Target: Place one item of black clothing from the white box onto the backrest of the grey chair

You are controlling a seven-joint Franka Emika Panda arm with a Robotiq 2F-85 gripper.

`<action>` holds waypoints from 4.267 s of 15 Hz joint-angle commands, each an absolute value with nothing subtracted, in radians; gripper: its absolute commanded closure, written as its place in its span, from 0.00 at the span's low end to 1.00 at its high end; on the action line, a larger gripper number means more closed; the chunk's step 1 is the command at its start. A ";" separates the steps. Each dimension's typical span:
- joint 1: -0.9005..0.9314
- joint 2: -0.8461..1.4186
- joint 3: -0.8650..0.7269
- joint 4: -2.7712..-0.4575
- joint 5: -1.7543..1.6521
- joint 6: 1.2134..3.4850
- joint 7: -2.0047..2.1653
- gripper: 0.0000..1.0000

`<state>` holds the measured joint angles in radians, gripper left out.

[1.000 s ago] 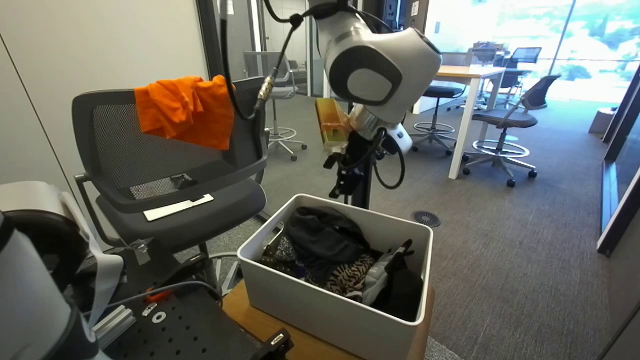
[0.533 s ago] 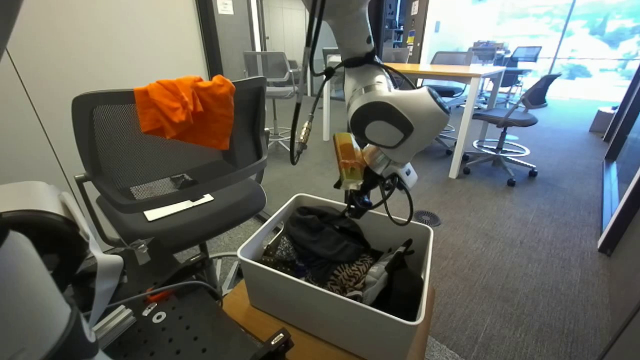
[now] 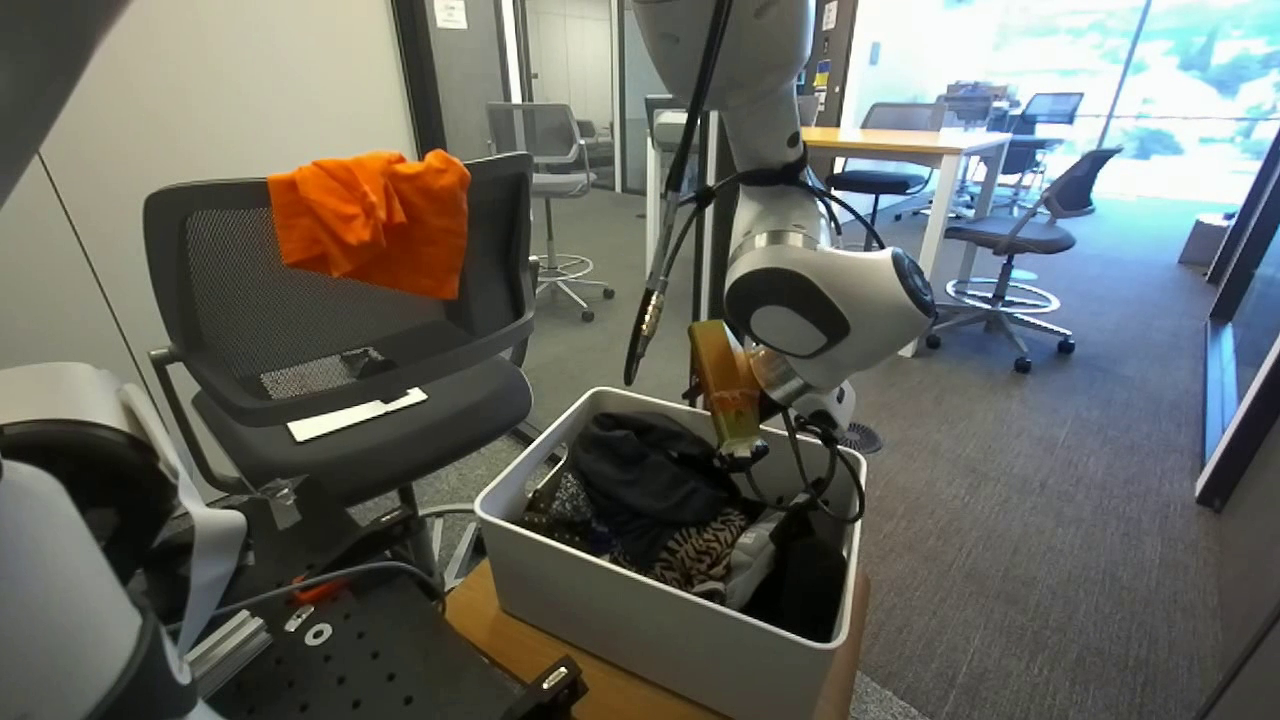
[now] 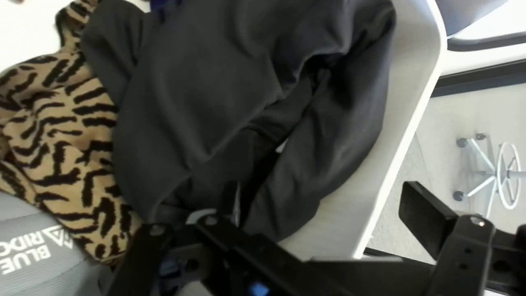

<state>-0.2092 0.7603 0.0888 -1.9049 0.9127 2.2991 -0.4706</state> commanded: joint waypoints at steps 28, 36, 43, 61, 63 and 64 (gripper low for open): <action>-0.241 0.896 0.146 -1.785 0.929 2.180 -0.694 0.96; -0.245 0.599 0.139 -2.011 1.013 2.179 -0.729 0.93; -0.144 0.266 0.095 -2.115 0.988 2.215 -0.689 0.91; 0.265 0.055 0.292 -1.650 0.182 1.893 -0.134 0.89; 0.303 0.112 0.324 -1.580 0.142 1.841 -0.126 0.89; 0.317 0.141 0.333 -1.553 0.128 1.819 -0.128 0.89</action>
